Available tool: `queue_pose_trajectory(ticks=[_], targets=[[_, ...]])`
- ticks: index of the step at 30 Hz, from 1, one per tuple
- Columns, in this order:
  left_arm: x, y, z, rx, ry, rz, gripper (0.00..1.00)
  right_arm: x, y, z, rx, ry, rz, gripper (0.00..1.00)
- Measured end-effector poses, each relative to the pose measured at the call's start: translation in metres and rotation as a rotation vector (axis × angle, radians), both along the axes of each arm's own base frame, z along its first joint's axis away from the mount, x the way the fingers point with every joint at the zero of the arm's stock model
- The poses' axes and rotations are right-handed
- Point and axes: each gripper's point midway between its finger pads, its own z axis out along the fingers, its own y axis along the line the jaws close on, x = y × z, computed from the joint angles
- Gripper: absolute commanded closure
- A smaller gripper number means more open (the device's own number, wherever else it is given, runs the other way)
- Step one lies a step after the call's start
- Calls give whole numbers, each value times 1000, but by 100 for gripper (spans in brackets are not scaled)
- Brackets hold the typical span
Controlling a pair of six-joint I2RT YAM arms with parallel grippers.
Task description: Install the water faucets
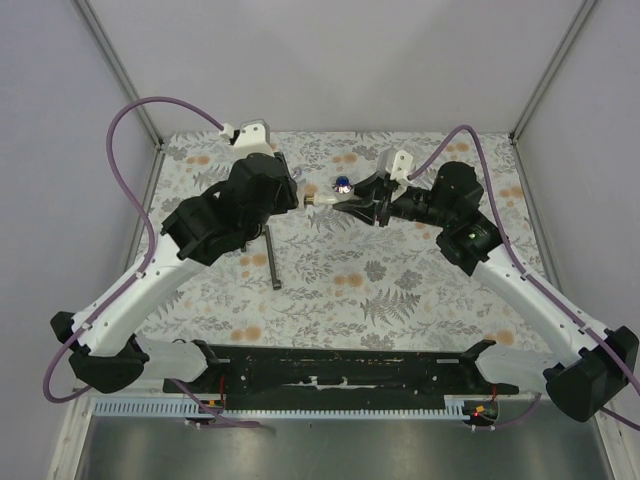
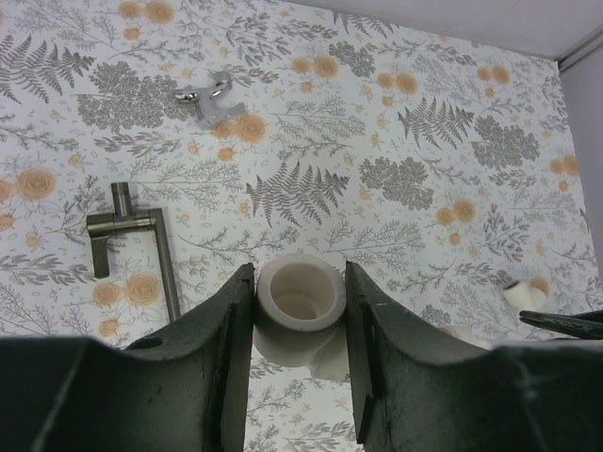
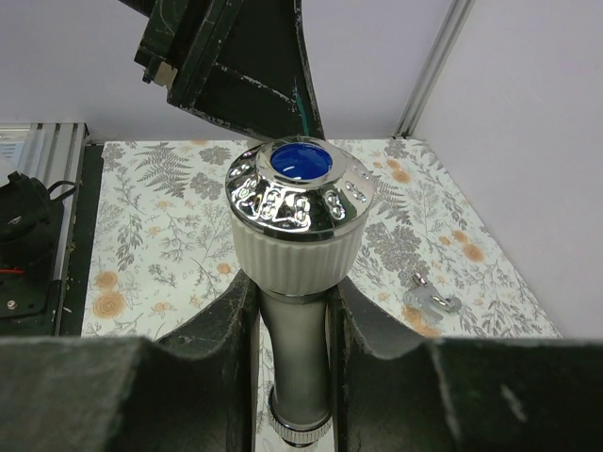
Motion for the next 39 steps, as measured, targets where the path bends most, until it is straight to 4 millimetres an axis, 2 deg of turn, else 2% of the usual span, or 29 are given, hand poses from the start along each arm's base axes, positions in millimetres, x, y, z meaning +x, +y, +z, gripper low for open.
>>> queue_pose_trajectory(ticks=[15, 27, 39], targets=[[-3, -7, -2, -63, 26, -3, 98, 7, 3, -16, -11, 13, 0, 100], [-7, -4, -3, -115, 31, 18, 98, 8, 4, -17, -12, -11, 1, 100], [-3, -8, -13, -71, 20, -15, 98, 10, 5, -28, -52, 7, 15, 100]])
